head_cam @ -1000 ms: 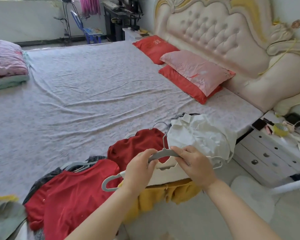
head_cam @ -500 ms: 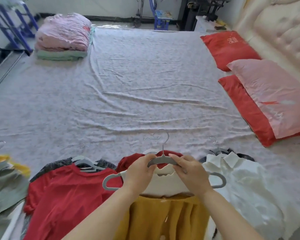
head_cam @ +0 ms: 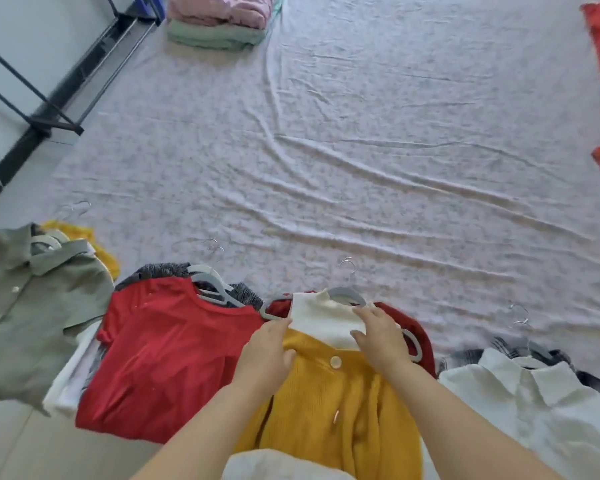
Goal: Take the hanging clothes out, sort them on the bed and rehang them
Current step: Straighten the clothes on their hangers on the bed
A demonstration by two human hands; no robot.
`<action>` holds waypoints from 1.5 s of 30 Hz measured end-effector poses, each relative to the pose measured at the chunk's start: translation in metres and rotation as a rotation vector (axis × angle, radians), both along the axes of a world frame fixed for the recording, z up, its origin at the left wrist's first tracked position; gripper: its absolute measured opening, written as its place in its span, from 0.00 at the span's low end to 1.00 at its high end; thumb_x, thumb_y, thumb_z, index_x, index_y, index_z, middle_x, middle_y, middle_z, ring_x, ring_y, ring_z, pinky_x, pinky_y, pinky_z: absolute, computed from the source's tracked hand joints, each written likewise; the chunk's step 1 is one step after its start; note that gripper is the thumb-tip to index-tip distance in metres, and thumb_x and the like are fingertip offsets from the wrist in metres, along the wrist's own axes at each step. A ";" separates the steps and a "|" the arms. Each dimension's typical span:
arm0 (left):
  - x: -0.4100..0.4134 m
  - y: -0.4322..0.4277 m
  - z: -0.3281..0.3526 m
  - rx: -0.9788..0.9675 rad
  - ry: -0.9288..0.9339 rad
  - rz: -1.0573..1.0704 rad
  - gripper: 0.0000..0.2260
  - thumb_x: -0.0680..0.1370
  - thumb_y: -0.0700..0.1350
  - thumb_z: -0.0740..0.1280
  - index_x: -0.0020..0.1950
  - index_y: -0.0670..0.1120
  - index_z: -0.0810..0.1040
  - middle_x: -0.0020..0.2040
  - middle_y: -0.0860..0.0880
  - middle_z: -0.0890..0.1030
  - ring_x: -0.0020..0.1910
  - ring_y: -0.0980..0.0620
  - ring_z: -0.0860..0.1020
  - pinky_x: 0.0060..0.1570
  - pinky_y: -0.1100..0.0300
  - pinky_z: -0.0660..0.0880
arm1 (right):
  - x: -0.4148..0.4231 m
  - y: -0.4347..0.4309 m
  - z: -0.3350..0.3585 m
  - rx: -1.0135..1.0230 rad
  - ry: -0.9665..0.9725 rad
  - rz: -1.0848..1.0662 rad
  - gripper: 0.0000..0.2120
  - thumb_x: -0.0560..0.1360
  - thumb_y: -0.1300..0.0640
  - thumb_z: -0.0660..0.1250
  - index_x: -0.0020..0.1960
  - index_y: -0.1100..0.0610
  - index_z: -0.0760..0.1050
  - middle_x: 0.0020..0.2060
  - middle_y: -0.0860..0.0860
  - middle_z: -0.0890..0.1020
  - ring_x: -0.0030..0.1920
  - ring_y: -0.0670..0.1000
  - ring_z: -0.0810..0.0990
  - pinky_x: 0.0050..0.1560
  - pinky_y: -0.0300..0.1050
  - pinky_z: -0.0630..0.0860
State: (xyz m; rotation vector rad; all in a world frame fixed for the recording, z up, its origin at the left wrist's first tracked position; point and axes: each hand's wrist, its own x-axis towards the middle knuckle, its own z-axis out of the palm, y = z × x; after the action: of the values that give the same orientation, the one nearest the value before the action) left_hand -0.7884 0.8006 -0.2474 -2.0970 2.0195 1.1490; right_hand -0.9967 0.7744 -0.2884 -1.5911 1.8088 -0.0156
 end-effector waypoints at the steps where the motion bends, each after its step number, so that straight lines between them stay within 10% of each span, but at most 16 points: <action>1: 0.004 0.003 -0.001 0.001 -0.017 0.007 0.24 0.78 0.46 0.62 0.72 0.50 0.61 0.69 0.50 0.67 0.68 0.51 0.64 0.65 0.53 0.64 | 0.004 0.006 -0.003 0.017 -0.006 0.008 0.22 0.77 0.55 0.63 0.70 0.52 0.65 0.67 0.52 0.69 0.67 0.53 0.66 0.62 0.48 0.69; 16: 0.127 0.075 0.042 -0.070 -0.159 0.232 0.20 0.77 0.48 0.63 0.69 0.48 0.66 0.66 0.49 0.70 0.65 0.49 0.68 0.63 0.54 0.65 | 0.134 0.068 0.041 0.027 0.034 0.372 0.22 0.78 0.52 0.61 0.71 0.50 0.63 0.67 0.50 0.67 0.65 0.52 0.69 0.61 0.48 0.70; 35: 0.482 0.239 0.065 0.034 -0.196 0.530 0.19 0.78 0.49 0.61 0.68 0.49 0.64 0.66 0.47 0.68 0.62 0.44 0.71 0.56 0.53 0.69 | 0.494 0.163 0.072 -0.081 0.066 0.712 0.23 0.75 0.51 0.64 0.69 0.51 0.66 0.62 0.51 0.72 0.64 0.53 0.70 0.62 0.46 0.69; 45: 0.586 0.189 0.056 0.040 -0.163 0.501 0.19 0.78 0.49 0.61 0.68 0.49 0.64 0.66 0.49 0.68 0.63 0.46 0.70 0.57 0.53 0.68 | 0.607 0.115 0.063 -0.087 0.068 0.708 0.21 0.75 0.53 0.62 0.67 0.51 0.67 0.60 0.51 0.73 0.61 0.53 0.72 0.56 0.46 0.71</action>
State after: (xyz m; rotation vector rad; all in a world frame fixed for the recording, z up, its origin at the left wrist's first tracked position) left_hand -0.2020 0.9900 -0.1913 -2.6604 1.4296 1.0014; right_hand -0.3902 0.8891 -0.2254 -2.2327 1.2136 0.2914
